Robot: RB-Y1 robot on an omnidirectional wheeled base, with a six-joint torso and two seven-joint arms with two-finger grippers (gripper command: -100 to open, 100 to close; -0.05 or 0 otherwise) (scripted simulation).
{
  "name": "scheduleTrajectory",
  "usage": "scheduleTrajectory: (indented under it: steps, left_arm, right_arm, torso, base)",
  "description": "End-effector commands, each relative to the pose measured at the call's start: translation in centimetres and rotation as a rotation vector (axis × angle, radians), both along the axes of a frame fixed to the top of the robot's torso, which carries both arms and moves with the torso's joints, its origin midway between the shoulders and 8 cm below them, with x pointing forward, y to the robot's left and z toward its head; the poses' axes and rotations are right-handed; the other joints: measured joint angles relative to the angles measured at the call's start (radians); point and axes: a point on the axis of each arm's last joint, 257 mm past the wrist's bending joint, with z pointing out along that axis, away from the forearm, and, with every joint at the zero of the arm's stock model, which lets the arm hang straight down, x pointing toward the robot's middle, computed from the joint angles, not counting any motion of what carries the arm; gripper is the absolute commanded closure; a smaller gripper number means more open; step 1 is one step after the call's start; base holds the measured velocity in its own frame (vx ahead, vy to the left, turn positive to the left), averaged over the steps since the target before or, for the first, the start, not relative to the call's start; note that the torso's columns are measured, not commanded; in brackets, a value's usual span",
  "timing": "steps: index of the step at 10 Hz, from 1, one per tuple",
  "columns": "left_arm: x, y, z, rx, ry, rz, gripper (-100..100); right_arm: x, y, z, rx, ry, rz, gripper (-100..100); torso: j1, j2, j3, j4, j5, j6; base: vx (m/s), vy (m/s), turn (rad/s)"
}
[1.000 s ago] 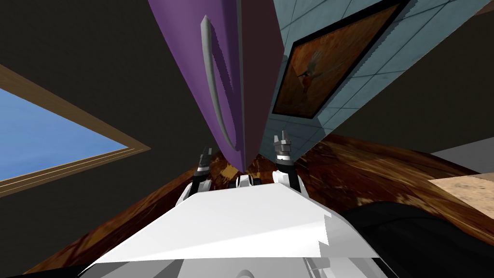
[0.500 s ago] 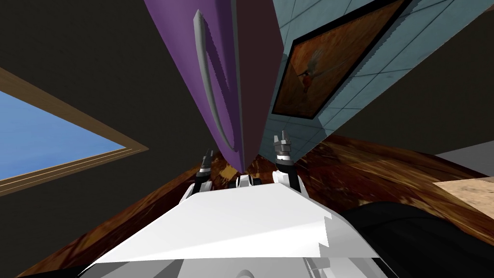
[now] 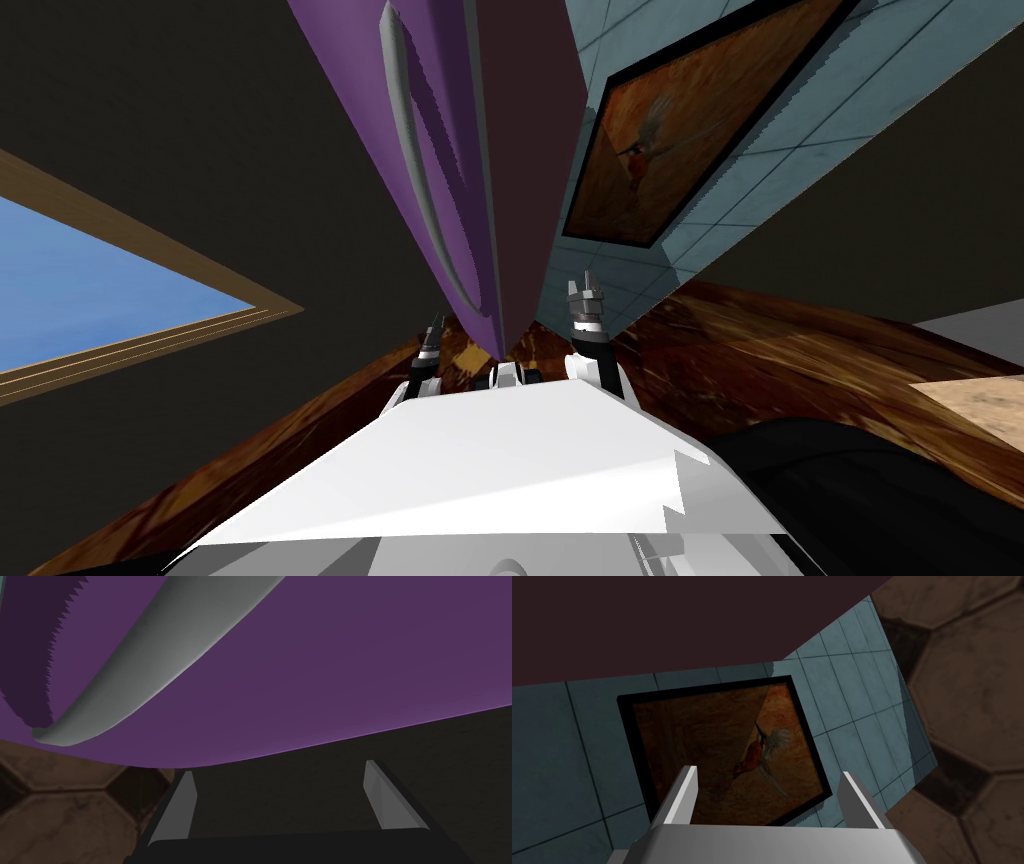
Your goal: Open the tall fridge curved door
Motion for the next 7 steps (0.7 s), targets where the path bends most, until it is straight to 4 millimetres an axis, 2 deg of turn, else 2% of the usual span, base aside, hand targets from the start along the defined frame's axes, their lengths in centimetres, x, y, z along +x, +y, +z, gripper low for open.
scheduleTrajectory:
  steps: [1,2,3,7]
  left_arm:
    - [0.2,0.1,-1.5,0.015,0.021,0.004,-100]
    - [0.3,0.1,-2.5,0.023,0.034,0.007,-100]
    - [0.3,0.1,-2.5,0.023,0.034,0.007,-100]
    - [0.5,-0.3,-5.8,0.048,0.077,0.014,-100]
  right_arm:
    - [0.0,0.0,0.0,0.000,0.000,0.000,0]
    - [0.0,0.0,0.0,0.000,0.000,0.000,0]
    - [0.0,0.0,0.0,0.000,0.000,0.000,0]
    - [0.0,0.0,0.0,0.000,0.000,0.000,0]
  torso:
    - [-0.001,0.000,0.000,0.000,0.000,0.000]
    - [0.000,0.000,0.000,0.000,0.000,0.000]
    - [0.000,0.000,0.000,0.000,0.000,0.000]
    - [-0.001,-0.001,0.000,0.000,0.000,0.000]
  base:
    - [0.024,-0.047,0.010]
    - [0.022,-0.044,0.011]
    - [0.017,-0.031,0.006]
    - [0.029,-0.051,0.017]
